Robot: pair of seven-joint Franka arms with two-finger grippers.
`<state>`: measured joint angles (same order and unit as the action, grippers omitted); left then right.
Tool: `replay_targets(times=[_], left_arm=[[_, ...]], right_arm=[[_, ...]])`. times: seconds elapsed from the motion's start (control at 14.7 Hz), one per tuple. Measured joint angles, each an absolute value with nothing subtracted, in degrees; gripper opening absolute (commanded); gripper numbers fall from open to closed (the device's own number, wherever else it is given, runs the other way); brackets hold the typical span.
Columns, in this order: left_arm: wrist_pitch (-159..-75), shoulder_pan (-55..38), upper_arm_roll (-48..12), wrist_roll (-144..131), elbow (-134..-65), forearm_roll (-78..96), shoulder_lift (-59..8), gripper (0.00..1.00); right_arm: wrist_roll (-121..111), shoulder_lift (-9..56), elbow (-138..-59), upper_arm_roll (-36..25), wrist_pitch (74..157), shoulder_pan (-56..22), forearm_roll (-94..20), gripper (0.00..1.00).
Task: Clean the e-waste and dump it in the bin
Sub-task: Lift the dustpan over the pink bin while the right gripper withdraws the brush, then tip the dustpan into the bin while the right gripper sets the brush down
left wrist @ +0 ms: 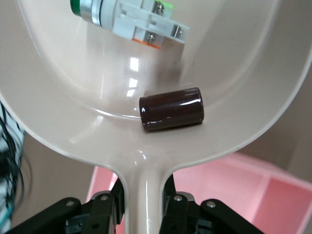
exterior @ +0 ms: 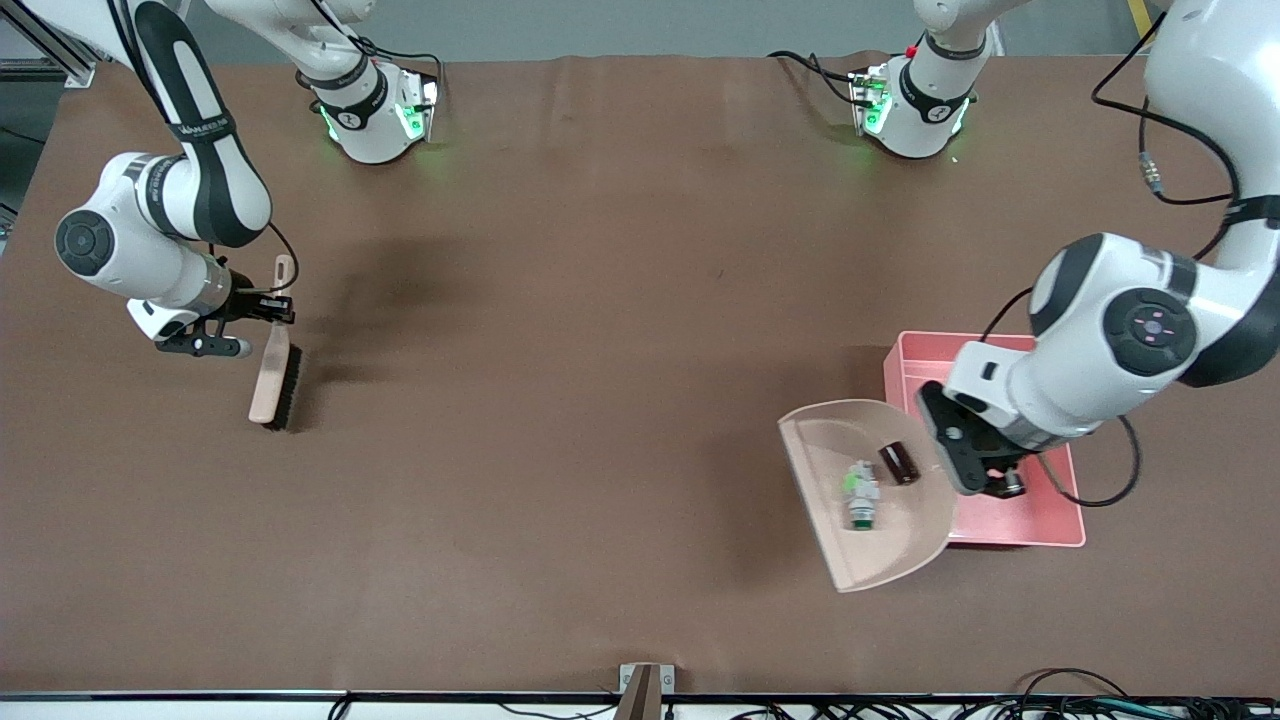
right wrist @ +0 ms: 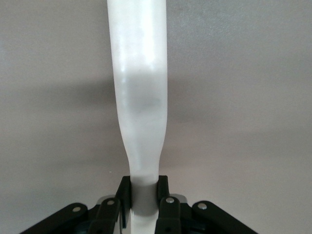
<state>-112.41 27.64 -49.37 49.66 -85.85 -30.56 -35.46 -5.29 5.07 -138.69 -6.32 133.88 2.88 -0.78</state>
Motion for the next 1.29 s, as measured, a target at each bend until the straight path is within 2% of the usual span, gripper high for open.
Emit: replay_targets(times=[0.2,0.61,0.75,0.81,0.95,1.09,1.22,1.29], left_arm=[[-109.58,31.35,-49.44,53.98,-85.91,-30.65,-35.02,0.18],[-108.99,40.32,-49.31,66.68,-86.23,-35.67,-34.48,0.18],[-109.0,42.51,-49.26,69.63,-86.63,-37.41,-34.65,0.18],[-109.01,43.36,-49.25,70.52,-87.04,-38.59,-34.78,0.18],[-109.01,44.42,-49.18,70.85,-87.94,-41.48,-35.19,0.16],[-109.02,45.07,-48.92,70.85,-88.65,-44.21,-35.67,0.16],[-109.02,45.5,-48.65,70.86,-89.1,-47.38,-36.41,0.16],[-109.02,45.53,-48.56,70.85,-89.47,-49.07,-36.74,0.16]], right_arm=[[-5.36,5.63,-139.65,-6.19,136.36,2.91,-0.76,0.0],[-5.37,8.12,-140.16,-5.94,138.28,2.91,-0.75,0.0],[-5.37,8.62,-140.16,-5.94,138.71,2.92,-0.75,0.04],[-5.37,8.73,-140.16,-5.94,138.79,2.92,-0.75,0.16],[-5.37,8.84,-140.15,-5.94,138.85,2.93,-0.75,0.55],[-5.37,8.93,-140.14,-5.94,138.85,2.93,-0.75,0.8],[-5.37,9.04,-140.13,-5.94,138.98,2.93,-0.75,1.0],[-5.37,9.1,-140.12,-5.93,139.08,2.93,-0.75,1.0]])
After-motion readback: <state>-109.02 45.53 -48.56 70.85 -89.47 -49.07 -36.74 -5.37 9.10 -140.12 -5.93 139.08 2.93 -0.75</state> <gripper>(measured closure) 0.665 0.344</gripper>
